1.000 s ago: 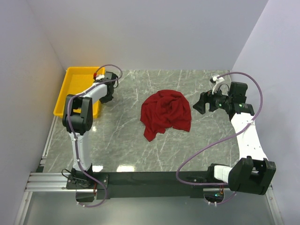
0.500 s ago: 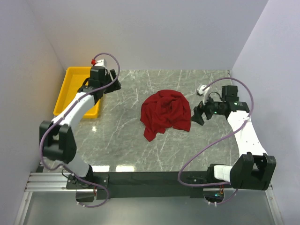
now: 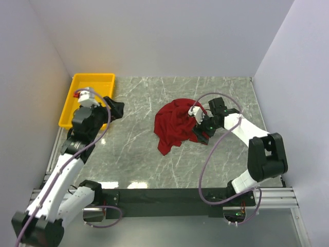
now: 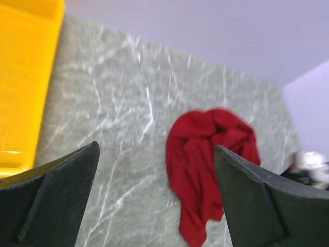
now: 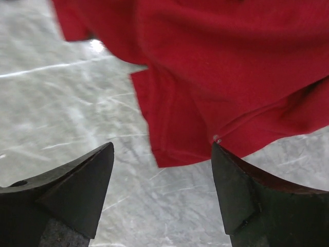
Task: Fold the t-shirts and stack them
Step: Flatten the tshirt out
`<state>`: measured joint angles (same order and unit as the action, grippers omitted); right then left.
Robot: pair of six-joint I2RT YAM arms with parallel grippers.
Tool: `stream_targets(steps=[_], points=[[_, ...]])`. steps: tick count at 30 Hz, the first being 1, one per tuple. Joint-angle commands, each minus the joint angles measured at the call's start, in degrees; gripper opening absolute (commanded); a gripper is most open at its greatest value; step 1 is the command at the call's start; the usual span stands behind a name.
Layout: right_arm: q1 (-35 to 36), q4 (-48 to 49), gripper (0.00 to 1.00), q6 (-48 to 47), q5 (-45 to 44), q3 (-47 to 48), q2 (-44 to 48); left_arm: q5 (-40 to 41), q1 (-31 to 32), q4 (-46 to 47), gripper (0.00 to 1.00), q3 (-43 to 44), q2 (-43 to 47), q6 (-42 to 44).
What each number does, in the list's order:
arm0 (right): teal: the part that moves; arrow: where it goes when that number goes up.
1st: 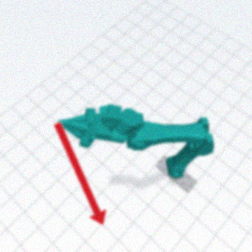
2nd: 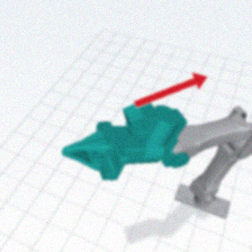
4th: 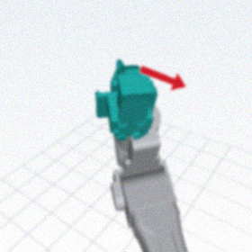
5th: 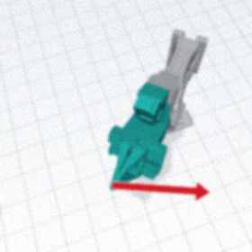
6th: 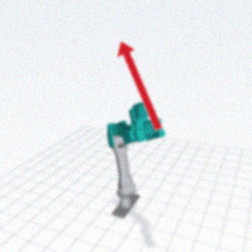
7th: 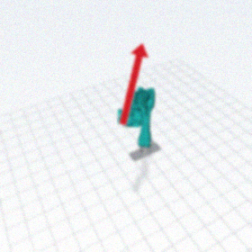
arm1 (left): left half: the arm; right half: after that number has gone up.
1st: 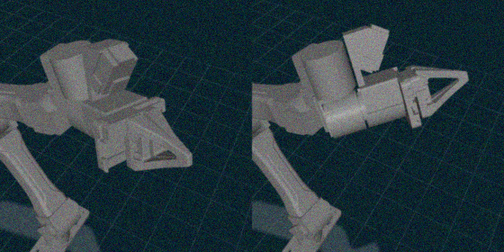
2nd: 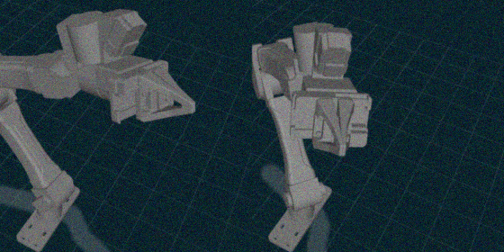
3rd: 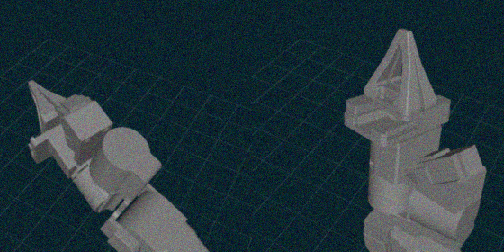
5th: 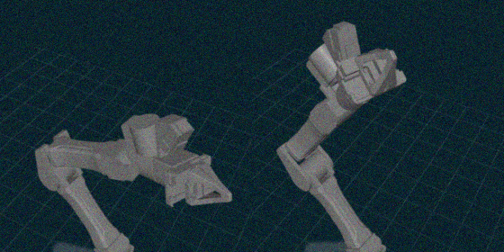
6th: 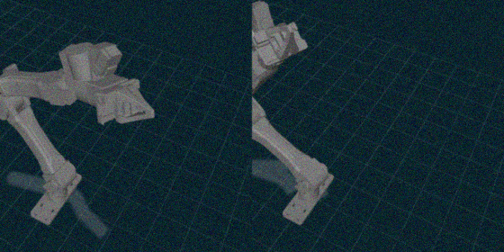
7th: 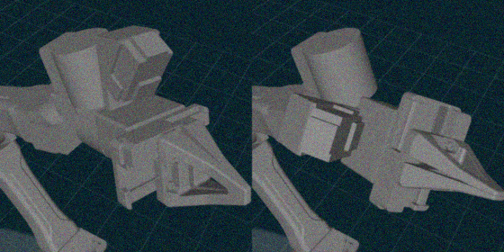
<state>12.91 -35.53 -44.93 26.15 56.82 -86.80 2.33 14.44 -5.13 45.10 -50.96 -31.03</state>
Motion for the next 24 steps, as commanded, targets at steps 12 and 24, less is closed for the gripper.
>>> stream_targets(steps=[12,24], points=[[5.28,9.24,0.69,8.10,-13.23,-2.58,-5.48,3.30,-0.29,-2.17,0.99,-5.64,9.12,-6.24],[6.78,10.57,0.20,11.44,-17.18,-3.38,-6.80,-0.48,-0.29,-0.42,0.99,-6.69,7.98,-7.91]])
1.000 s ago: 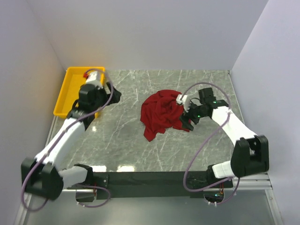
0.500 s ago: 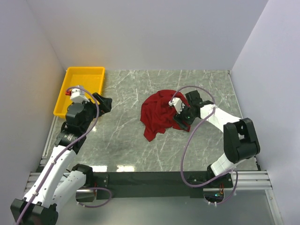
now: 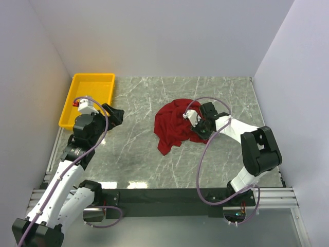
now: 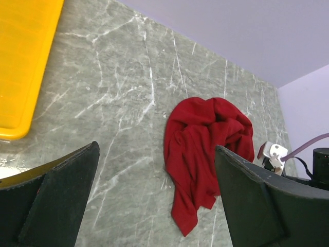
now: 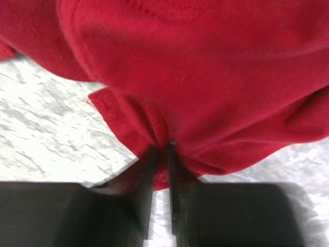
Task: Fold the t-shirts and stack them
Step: Flatten the tshirt out
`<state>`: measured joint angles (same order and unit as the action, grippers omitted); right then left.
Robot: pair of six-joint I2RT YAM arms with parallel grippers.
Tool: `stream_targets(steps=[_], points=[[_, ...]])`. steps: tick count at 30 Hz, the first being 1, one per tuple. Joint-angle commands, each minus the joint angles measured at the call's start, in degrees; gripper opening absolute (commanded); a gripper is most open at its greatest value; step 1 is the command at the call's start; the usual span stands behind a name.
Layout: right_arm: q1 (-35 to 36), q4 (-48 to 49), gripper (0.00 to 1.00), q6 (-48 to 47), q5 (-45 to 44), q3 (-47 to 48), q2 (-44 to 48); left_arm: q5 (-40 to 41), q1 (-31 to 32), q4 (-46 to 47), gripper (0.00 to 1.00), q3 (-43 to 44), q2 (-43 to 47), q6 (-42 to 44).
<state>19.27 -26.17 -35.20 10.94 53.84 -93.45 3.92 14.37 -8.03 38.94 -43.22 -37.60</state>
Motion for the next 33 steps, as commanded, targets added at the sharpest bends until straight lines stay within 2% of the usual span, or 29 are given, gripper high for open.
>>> stream_targets(steps=[1,2,5,9,11,18,25,28,33], points=[[0.42,1.04,0.04,1.89,-2.93,-0.41,1.15,-3.12,-0.22,3.02,0.99,-0.70,0.16,-1.24],[0.42,0.86,0.00,1.80,-3.29,-0.49,2.47,-3.48,-0.22,3.20,0.99,-0.79,0.16,-1.07],[-0.19,-1.85,0.00,-0.56,-2.95,0.20,9.23,-5.59,-0.22,3.99,0.99,-0.97,-0.37,-0.45],[-1.60,-10.11,0.00,-5.66,1.35,8.09,18.02,-8.14,-0.22,6.18,0.99,-1.58,-0.64,-0.10],[-1.69,-11.09,0.00,-6.37,2.59,12.57,21.54,-9.80,-0.13,7.58,0.99,-1.76,-1.16,-0.01],[-1.69,-11.45,0.00,-1.64,5.58,26.29,23.75,-15.95,-0.13,11.72,1.00,-0.62,-3.45,1.83],[-1.60,-7.41,0.00,5.58,12.69,34.48,24.19,-28.08,0.57,19.09,0.99,1.93,-8.45,5.52],[-1.60,-3.72,0.00,8.82,14.90,35.19,25.33,-29.41,3.02,21.99,0.99,3.51,-11.95,6.40],[-1.51,0.50,0.00,18.03,13.85,40.71,24.81,-23.71,14.97,24.64,1.00,7.29,-20.22,9.30]])
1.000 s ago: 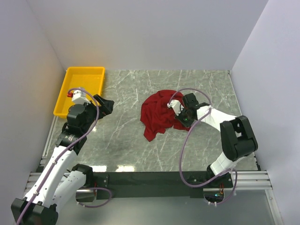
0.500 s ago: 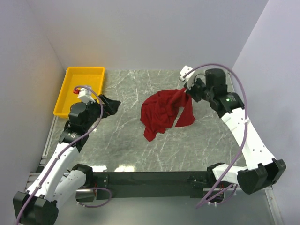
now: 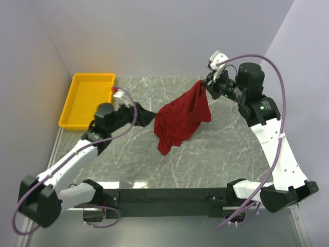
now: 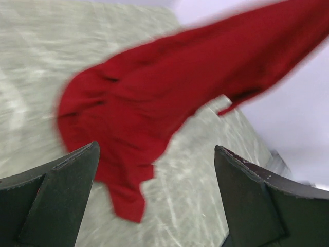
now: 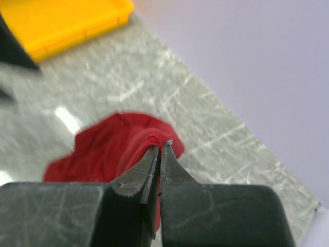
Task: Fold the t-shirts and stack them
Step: Flatten the tshirt out
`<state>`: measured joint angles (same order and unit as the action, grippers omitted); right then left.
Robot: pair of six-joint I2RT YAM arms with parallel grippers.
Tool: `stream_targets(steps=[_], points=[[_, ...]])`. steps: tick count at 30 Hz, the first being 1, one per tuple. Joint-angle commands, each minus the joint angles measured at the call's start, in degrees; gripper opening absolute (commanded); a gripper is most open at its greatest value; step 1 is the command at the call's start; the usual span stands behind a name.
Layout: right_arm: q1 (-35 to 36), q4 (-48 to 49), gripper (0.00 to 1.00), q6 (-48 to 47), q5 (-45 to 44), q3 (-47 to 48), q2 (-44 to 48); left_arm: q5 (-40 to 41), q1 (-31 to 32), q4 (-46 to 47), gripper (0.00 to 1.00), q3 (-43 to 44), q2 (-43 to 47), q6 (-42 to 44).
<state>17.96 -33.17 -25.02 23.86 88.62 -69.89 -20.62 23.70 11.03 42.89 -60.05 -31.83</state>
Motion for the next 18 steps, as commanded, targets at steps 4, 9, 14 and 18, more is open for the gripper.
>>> stream_targets(steps=[4,9,14,18], points=[[-0.20,8.20,0.00,13.40,-0.48,9.99,-0.69,5.32,13.11,11.81,0.97,2.90,-11.64,4.41],[-0.20,10.75,0.00,20.08,-2.85,8.94,-0.25,19.17,22.78,22.43,1.00,0.88,-17.37,6.52],[-0.29,11.63,0.00,23.34,-4.26,7.10,0.19,28.26,29.01,27.38,1.00,3.15,-24.40,8.80],[-0.20,11.72,0.00,24.22,-5.22,5.95,0.72,32.91,33.42,27.30,1.00,5.70,-28.01,11.18]])
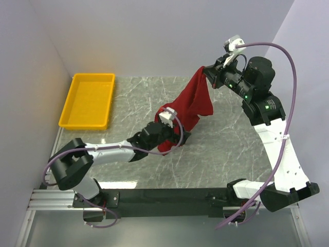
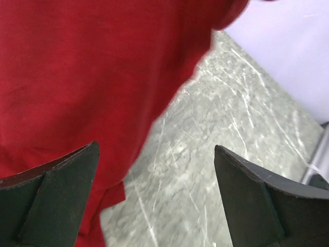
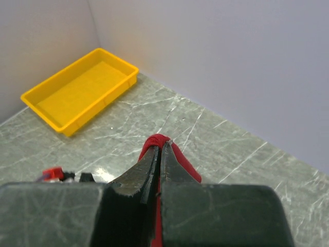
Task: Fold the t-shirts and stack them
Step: Flatten the tshirt out
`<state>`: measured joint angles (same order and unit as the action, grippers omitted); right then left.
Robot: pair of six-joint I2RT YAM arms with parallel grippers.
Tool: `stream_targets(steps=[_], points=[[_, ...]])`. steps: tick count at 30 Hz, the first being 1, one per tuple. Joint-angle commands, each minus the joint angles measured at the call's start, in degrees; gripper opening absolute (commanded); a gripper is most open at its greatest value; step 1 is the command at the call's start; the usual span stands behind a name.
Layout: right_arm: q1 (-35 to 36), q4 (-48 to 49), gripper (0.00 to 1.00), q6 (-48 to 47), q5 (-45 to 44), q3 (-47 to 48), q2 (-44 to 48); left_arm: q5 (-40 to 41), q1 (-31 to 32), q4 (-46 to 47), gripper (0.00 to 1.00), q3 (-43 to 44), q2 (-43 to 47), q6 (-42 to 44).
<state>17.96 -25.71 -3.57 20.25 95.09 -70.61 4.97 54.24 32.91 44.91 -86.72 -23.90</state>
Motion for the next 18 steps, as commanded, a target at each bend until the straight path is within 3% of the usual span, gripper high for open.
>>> stream_targets(steps=[1,5,8,13,16,18], points=[[-0.20,4.27,0.00,2.96,-1.70,-0.52,1.61,8.99,3.85,4.98,0.99,4.39,-3.18,3.86],[-0.38,4.36,0.00,5.05,-1.53,-0.61,1.97,23.81,7.80,-1.50,1.00,11.84,-10.12,1.94],[-0.38,4.36,0.00,6.12,-1.79,-0.08,2.05,29.11,9.57,-4.60,1.00,17.14,-14.79,0.44],[-0.47,4.18,0.00,7.70,-2.15,0.80,2.67,45.36,11.06,-11.35,0.97,24.94,-21.55,-1.32],[-0.38,4.18,0.00,8.67,-1.71,1.06,3.02,54.42,11.06,-17.51,0.93,30.39,-25.69,-3.26],[-0.47,4.36,0.00,9.02,-1.71,1.06,3.28,57.68,10.98,-18.23,0.82,32.43,-27.88,-2.39]])
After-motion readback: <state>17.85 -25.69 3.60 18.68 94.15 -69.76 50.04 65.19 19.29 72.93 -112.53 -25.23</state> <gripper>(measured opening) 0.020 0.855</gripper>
